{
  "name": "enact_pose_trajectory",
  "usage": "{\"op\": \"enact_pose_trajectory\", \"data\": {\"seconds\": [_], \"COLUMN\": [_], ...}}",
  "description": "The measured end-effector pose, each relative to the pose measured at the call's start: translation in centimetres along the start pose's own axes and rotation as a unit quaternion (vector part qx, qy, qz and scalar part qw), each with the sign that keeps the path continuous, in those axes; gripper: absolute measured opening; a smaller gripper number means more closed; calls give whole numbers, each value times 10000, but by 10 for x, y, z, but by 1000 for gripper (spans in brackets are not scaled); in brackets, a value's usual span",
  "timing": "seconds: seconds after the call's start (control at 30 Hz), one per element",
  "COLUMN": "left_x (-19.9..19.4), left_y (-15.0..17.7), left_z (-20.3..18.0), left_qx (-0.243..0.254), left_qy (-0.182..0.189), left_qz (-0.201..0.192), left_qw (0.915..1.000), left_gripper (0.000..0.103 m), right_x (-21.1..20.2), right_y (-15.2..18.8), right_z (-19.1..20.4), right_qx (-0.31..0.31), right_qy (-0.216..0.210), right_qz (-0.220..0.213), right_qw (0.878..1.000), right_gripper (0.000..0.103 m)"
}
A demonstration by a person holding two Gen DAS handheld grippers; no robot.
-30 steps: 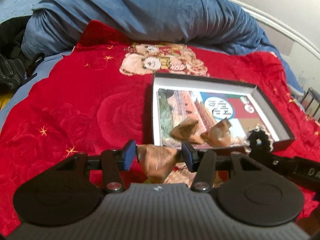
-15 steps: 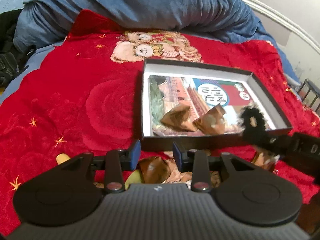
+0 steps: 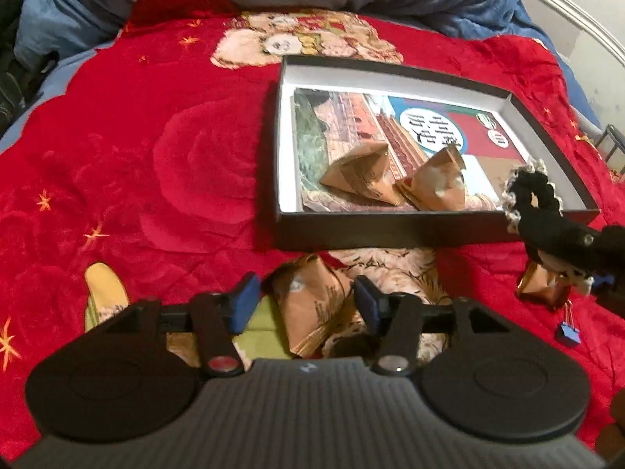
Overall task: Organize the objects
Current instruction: 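Grasp a brown triangular packet with the left gripper while the right gripper holds the scrunchie, then carry the packet and scrunchie into the black box and open both grippers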
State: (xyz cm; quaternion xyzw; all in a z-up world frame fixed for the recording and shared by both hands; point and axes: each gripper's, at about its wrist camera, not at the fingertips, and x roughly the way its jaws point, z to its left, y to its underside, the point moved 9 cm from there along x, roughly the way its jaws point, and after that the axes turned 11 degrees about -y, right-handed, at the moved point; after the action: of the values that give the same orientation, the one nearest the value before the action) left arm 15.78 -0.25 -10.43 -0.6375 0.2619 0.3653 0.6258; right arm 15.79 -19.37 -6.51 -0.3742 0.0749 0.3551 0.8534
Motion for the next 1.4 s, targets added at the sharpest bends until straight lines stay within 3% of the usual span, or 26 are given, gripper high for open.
{"op": "enact_pose_trajectory", "data": {"seconds": [0.3, 0.63, 0.8, 0.9, 1.03, 1.23, 1.4], "left_x": [-12, -50, -77, -100, -125, -138, -126], "left_y": [-1, -27, -46, -60, -78, -110, -131], "left_z": [-7, -4, -8, -20, -38, -68, -95], "left_qx": [255, -32, -190, -66, 79, -304, -341], "left_qy": [-85, 305, 572, 770, 831, 1129, 1156], "left_qz": [-237, -834, -1327, -1736, -2161, -2276, -2417], "left_qw": [9994, 9960, 9893, 9818, 9728, 9667, 9628], "left_gripper": [41, 40, 40, 40, 40, 40, 41], "right_x": [-1, -22, -40, -49, -63, -72, -53], "right_y": [-6, -37, -66, -84, -101, -117, -129], "right_z": [-3, -1, 0, 8, 6, 1, -12], "right_qx": [62, 1, -54, -352, -284, -400, -479], "right_qy": [-3, -60, -234, -498, -733, -720, -529], "right_qz": [-60, -451, -684, -782, -947, -932, -839], "right_qw": [10000, 9990, 9974, 9951, 9924, 9922, 9939], "right_gripper": [23, 23, 23, 23, 23, 23, 23]}}
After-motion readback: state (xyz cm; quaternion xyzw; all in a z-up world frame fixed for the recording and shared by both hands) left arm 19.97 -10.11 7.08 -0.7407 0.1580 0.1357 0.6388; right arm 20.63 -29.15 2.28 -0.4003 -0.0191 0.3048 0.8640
